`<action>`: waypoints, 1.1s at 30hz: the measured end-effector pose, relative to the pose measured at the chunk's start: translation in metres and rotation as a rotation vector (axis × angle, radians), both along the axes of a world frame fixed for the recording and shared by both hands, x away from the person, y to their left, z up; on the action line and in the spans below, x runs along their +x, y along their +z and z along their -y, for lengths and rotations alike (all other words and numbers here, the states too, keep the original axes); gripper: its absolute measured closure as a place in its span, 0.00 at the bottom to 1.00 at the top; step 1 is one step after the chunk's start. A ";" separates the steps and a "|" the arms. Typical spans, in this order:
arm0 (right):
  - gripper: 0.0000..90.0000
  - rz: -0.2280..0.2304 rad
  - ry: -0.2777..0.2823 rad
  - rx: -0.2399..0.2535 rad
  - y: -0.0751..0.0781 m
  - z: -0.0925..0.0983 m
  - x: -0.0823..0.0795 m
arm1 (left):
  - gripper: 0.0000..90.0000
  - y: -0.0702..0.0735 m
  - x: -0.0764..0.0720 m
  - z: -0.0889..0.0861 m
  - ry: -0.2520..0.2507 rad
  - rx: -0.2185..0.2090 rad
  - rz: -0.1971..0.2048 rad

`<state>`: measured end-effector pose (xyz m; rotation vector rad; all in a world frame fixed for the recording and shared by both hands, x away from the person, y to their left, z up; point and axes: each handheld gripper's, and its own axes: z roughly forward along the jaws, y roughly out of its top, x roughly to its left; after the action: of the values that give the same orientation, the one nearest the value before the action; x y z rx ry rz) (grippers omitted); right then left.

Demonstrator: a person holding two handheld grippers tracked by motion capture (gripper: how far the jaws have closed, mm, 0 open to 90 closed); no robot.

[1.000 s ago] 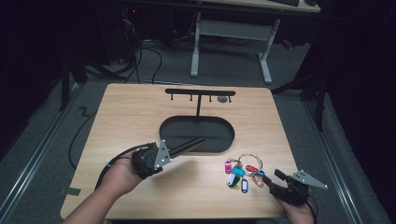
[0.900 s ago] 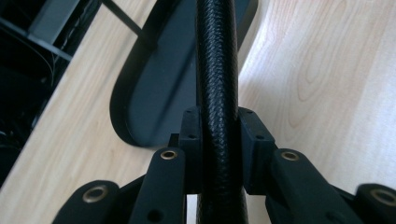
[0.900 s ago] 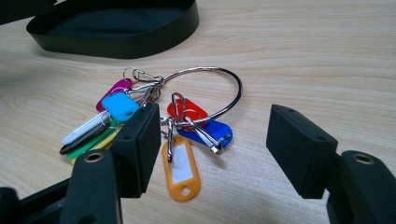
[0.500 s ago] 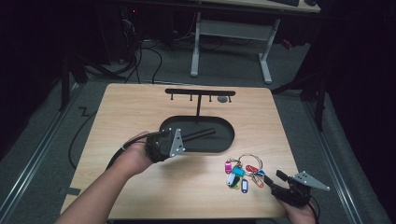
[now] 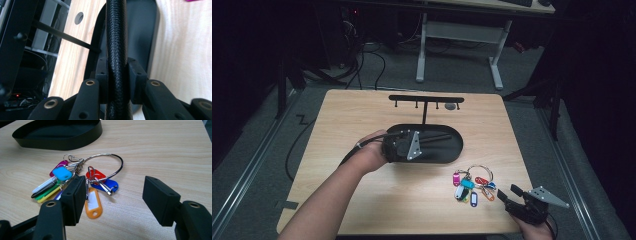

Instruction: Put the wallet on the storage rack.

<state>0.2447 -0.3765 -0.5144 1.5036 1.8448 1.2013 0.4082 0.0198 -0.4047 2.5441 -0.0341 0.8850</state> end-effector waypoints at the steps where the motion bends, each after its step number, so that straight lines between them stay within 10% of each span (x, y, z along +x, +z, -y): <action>1: 0.40 0.001 0.001 -0.001 0.000 0.000 0.000 | 0.82 0.000 0.004 0.003 -0.002 0.008 0.011; 16: 0.40 -0.005 0.005 0.012 -0.001 0.001 0.001 | 0.82 -0.017 0.044 0.016 0.000 0.036 0.015; 33: 0.41 -0.013 0.001 0.016 -0.004 0.002 0.002 | 0.82 -0.038 0.058 0.027 -0.056 0.070 0.029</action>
<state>0.2463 -0.3781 -0.5180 1.5225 1.8494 1.2121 0.4667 -0.0071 -0.4426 2.5812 -0.1471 0.9140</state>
